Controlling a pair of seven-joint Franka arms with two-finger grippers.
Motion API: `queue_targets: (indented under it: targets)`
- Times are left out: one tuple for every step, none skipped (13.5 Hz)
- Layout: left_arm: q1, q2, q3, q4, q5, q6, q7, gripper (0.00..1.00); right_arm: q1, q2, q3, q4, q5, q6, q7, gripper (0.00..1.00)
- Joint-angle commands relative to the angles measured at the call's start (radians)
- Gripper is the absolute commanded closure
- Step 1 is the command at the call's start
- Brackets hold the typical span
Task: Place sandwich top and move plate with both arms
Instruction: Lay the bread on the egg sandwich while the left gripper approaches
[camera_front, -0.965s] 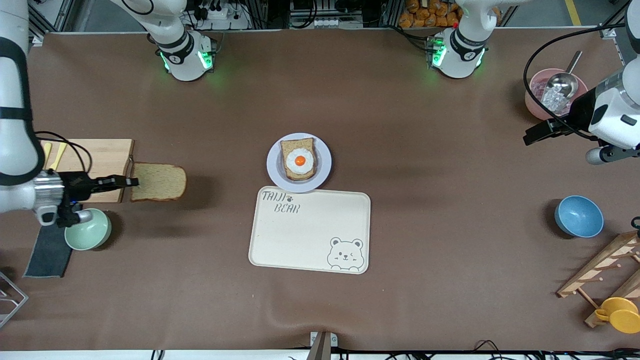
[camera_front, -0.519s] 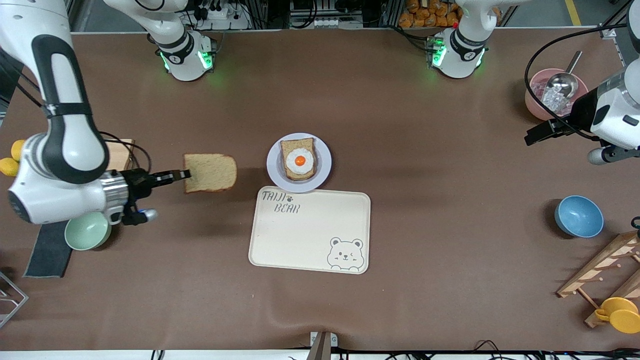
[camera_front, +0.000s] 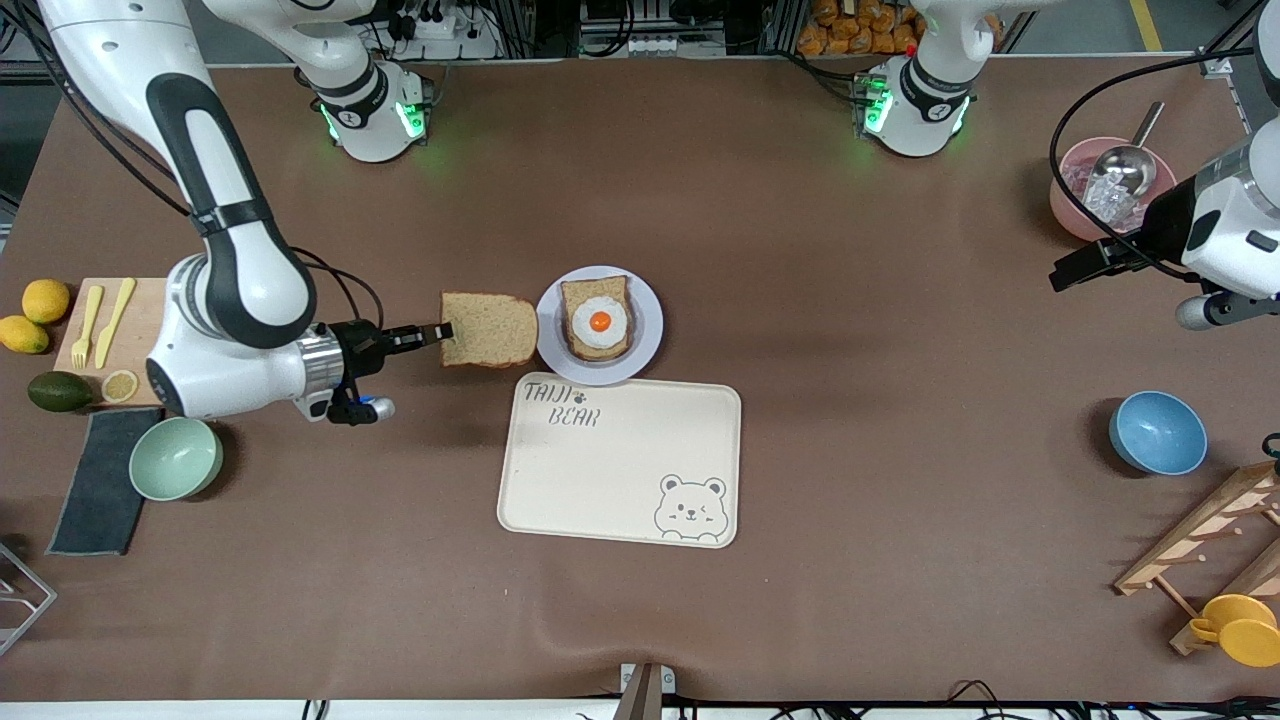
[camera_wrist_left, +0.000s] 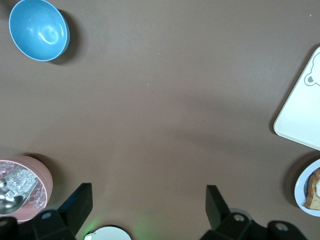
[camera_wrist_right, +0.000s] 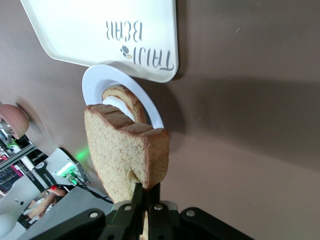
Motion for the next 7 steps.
queue_targets:
  targets:
    - [0.009, -0.005, -0.009, -0.009, 0.018, 0.01, -0.005, 0.0, 0.031, -0.07, -0.009, -0.116, 0.062, 0.099, 0.011, 1.0]
    - [0.009, -0.004, -0.009, -0.015, 0.006, 0.01, -0.006, 0.0, 0.051, -0.071, -0.011, -0.134, 0.086, 0.126, 0.011, 1.0]
    - [0.009, -0.004, -0.01, -0.036, 0.001, 0.011, -0.006, 0.0, 0.063, -0.07, -0.011, -0.148, 0.111, 0.144, 0.011, 1.0]
    - [0.009, -0.004, -0.012, -0.073, -0.025, 0.033, -0.006, 0.0, 0.083, -0.071, -0.009, -0.172, 0.137, 0.193, 0.011, 1.0]
    - [0.009, -0.007, -0.01, -0.122, -0.103, 0.069, -0.006, 0.0, 0.121, -0.068, -0.011, -0.18, 0.167, 0.224, 0.011, 1.0]
    - [0.01, -0.01, -0.01, -0.166, -0.172, 0.103, -0.005, 0.0, 0.135, -0.059, -0.011, -0.183, 0.178, 0.253, 0.011, 1.0]
    - [0.007, -0.014, -0.012, -0.214, -0.218, 0.16, -0.005, 0.0, 0.142, -0.047, -0.011, -0.185, 0.18, 0.268, 0.005, 1.0]
